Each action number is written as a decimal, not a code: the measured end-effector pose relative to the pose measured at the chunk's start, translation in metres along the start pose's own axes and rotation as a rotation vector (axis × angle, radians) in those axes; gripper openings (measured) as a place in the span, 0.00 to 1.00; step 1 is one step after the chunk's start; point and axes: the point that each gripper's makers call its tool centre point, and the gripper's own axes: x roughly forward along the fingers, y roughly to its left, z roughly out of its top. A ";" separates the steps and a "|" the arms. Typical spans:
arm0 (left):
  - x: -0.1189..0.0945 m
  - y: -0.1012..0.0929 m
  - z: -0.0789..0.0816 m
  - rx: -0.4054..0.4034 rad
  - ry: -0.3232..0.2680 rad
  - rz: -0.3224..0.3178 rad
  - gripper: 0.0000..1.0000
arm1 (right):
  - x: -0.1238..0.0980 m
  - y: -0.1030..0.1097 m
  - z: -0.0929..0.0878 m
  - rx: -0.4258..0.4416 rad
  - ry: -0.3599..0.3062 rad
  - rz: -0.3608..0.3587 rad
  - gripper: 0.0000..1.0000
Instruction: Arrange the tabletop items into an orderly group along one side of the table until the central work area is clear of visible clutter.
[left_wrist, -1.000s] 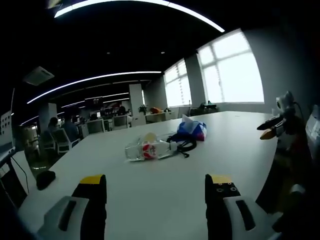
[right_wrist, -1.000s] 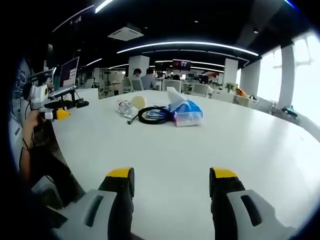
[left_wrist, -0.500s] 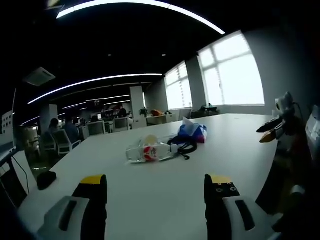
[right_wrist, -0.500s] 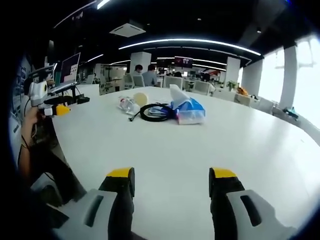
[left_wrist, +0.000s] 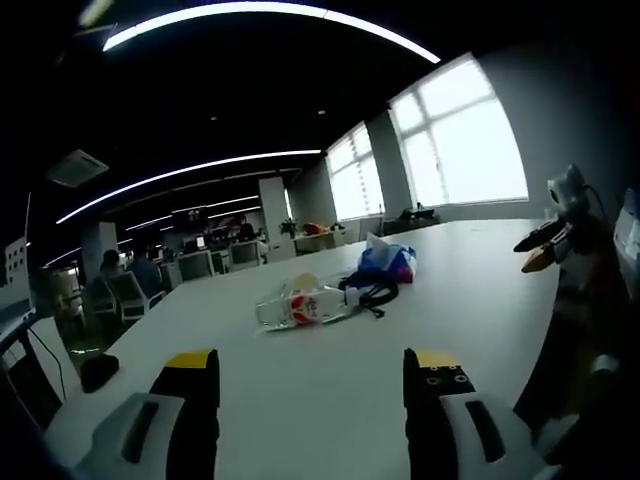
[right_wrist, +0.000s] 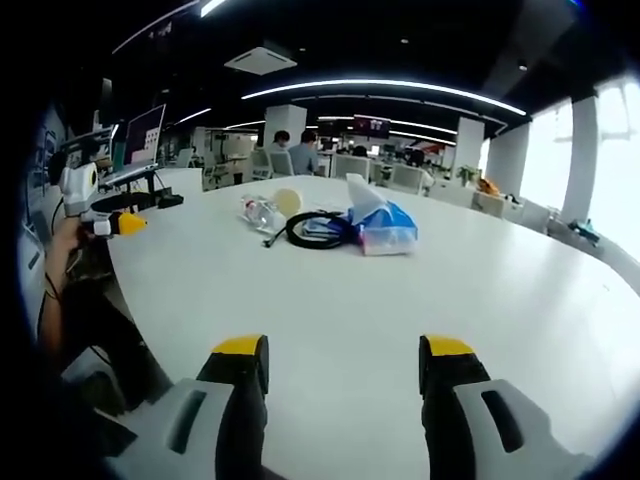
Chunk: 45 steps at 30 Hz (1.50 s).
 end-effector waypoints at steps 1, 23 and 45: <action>0.002 0.000 0.002 0.014 -0.008 0.007 0.73 | 0.000 0.000 0.000 0.001 -0.002 0.000 0.59; 0.026 -0.004 0.010 0.179 -0.019 0.002 0.73 | -0.004 -0.004 -0.005 0.028 -0.007 -0.014 0.58; 0.046 0.003 0.031 0.299 -0.090 -0.006 0.71 | -0.002 -0.007 -0.005 0.042 -0.019 -0.017 0.58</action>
